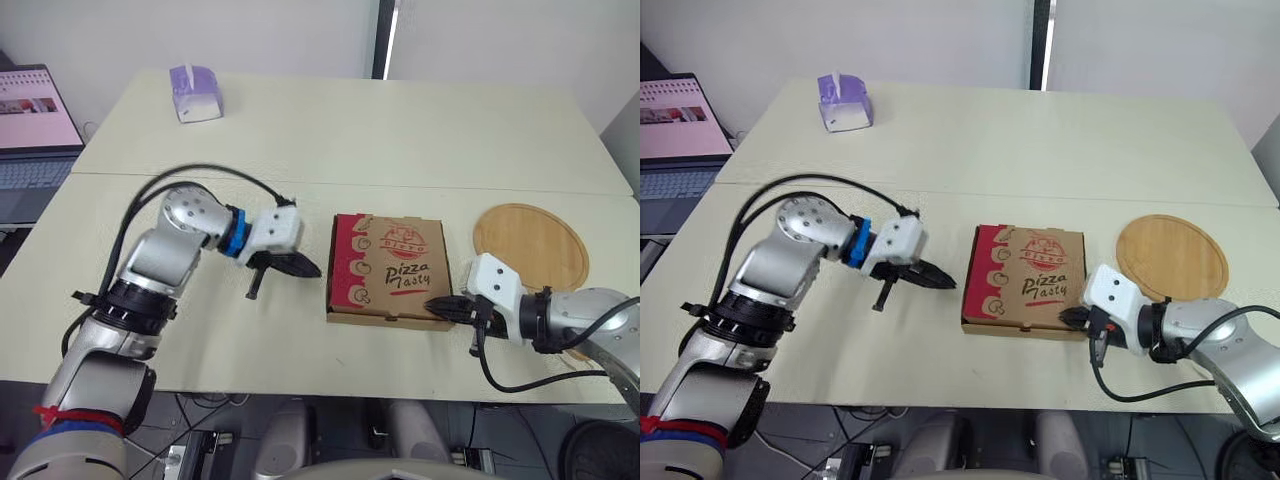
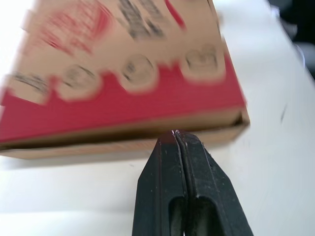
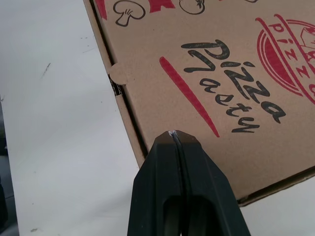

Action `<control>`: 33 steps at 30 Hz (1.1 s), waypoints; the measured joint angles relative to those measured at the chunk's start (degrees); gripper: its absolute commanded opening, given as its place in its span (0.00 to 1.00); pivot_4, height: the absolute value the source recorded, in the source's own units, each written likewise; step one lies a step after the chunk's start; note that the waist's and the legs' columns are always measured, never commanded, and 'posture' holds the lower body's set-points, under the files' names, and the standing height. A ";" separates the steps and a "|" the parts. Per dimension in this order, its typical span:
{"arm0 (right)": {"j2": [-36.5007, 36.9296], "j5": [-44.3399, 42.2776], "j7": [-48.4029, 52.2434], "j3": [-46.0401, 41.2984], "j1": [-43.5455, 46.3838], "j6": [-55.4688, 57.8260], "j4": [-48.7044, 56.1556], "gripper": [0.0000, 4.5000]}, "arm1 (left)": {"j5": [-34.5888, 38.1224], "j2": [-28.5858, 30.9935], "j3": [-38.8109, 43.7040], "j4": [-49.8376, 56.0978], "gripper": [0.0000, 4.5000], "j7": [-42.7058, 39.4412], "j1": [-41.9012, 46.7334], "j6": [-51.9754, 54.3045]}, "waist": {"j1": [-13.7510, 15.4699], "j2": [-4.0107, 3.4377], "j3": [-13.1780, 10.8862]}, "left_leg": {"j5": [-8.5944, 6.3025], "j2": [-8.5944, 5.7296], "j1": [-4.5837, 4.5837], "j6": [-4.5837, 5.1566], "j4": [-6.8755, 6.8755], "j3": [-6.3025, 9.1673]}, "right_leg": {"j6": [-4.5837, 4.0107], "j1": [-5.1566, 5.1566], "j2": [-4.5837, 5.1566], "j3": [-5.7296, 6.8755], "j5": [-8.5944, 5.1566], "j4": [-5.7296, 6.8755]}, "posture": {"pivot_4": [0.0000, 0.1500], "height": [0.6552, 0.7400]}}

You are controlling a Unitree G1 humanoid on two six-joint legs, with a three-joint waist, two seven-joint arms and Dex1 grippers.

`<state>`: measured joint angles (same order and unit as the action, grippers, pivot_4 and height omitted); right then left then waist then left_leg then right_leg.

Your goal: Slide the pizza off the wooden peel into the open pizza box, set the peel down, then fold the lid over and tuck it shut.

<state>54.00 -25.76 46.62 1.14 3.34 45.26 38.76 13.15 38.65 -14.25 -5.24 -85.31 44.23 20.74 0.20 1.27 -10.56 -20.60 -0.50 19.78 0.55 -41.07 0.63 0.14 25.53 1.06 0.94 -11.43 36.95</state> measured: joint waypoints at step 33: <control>-9.20 11.59 -11.59 -1.32 -3.90 -5.06 -7.66 0.01 | -4.34 -7.63 -0.21 0.70 0.00 25.62 -15.54 5.56 | -0.16 0.05 0.14 | 0.00 0.08 -0.34 -0.02 0.10 -0.18 | -0.12 -0.19 0.12 -0.20 0.05 0.02 | 1.00 0.75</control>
<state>44.80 -14.17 35.02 -0.18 -0.56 40.20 31.10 8.80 31.01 -14.46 -4.55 -59.69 28.69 26.31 0.04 1.32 -10.42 -20.60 -0.41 19.44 0.53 -40.97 0.46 0.03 25.35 1.18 0.74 -11.38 36.97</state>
